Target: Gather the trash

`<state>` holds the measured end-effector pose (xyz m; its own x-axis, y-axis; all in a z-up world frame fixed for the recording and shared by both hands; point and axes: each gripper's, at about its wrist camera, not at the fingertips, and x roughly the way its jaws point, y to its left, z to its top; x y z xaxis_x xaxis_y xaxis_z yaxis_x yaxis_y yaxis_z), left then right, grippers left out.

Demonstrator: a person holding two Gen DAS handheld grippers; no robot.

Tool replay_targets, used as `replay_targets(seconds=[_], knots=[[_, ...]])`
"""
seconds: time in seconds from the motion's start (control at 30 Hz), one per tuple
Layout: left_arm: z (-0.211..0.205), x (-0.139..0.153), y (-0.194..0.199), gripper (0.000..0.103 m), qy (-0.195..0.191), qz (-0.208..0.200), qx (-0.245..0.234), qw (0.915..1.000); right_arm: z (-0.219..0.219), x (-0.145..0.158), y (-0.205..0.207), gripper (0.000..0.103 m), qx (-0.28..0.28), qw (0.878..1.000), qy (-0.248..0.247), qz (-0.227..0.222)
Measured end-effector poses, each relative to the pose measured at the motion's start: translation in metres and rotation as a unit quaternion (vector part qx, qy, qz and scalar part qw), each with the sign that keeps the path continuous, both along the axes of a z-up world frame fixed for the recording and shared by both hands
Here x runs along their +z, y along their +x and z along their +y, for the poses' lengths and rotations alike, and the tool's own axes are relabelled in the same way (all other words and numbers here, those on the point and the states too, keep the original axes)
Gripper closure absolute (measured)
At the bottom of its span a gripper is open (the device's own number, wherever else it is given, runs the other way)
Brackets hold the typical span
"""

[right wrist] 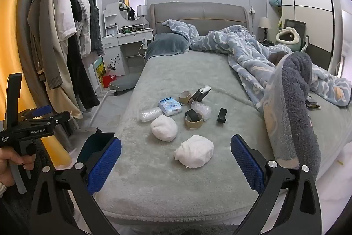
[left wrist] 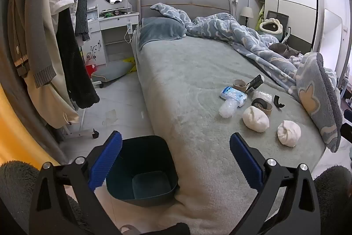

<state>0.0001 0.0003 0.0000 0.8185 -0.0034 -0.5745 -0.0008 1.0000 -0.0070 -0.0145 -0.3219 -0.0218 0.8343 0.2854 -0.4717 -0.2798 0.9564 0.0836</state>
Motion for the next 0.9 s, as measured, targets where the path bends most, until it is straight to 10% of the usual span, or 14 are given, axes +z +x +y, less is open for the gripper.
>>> replay_targets(seconds=[0.9], knots=[[-0.0003, -0.0004, 0.0001, 0.003, 0.002, 0.001, 0.000, 1.0000, 0.0003, -0.0004, 0.0000, 0.003, 0.000, 1.000, 0.001, 0.001]])
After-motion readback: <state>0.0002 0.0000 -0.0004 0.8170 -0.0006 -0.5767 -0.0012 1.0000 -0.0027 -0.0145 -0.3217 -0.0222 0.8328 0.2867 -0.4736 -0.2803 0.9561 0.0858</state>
